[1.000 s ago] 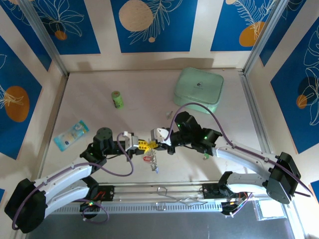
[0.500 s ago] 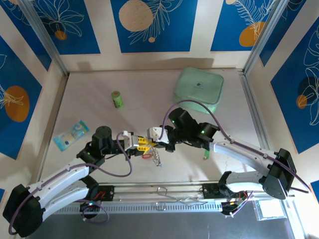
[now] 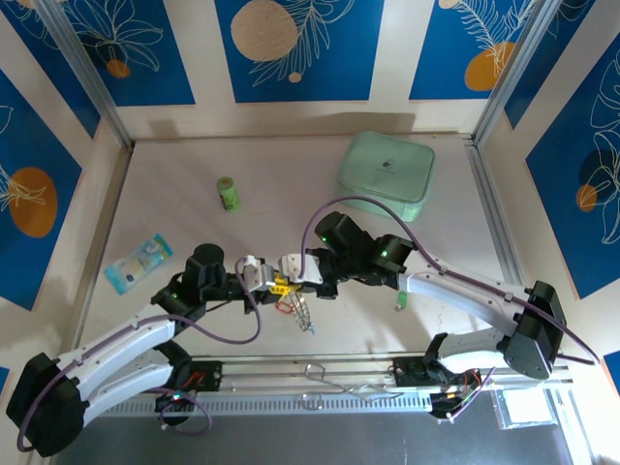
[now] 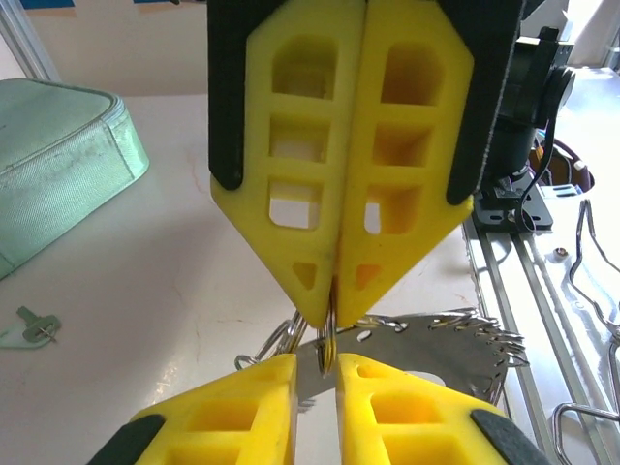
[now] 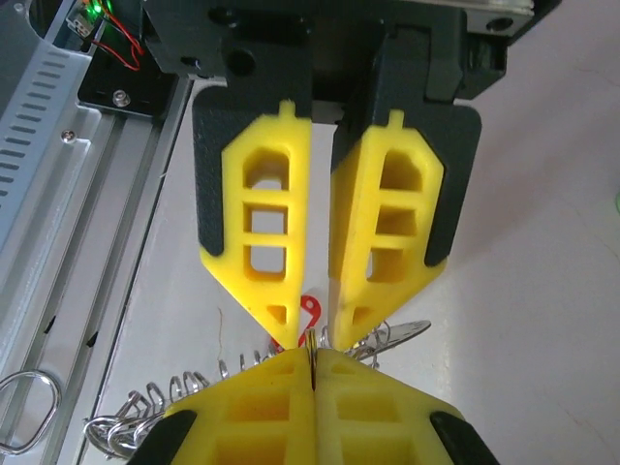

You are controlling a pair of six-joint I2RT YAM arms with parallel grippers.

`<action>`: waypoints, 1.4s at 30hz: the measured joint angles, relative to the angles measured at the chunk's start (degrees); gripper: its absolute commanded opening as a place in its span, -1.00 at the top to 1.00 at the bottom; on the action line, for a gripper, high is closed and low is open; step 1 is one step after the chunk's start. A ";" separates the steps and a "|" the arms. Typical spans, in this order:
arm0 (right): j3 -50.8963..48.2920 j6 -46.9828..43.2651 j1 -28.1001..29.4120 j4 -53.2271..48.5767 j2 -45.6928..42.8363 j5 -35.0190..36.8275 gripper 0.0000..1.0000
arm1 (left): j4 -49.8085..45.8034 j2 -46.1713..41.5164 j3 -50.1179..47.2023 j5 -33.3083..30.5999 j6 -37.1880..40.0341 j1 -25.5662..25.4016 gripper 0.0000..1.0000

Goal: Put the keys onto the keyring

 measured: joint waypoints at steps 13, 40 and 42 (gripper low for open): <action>-2.45 5.22 -4.33 3.76 -3.37 -5.27 0.42 | 0.94 -1.20 -0.50 -0.79 -0.13 -0.42 1.00; -17.31 16.37 -8.04 21.22 -9.44 -15.34 0.63 | 11.98 -0.44 -3.67 0.72 -5.18 -0.52 1.00; -17.31 16.37 -8.04 21.44 -9.44 -14.91 0.59 | 12.00 -0.44 -3.67 0.72 -5.20 -0.52 1.00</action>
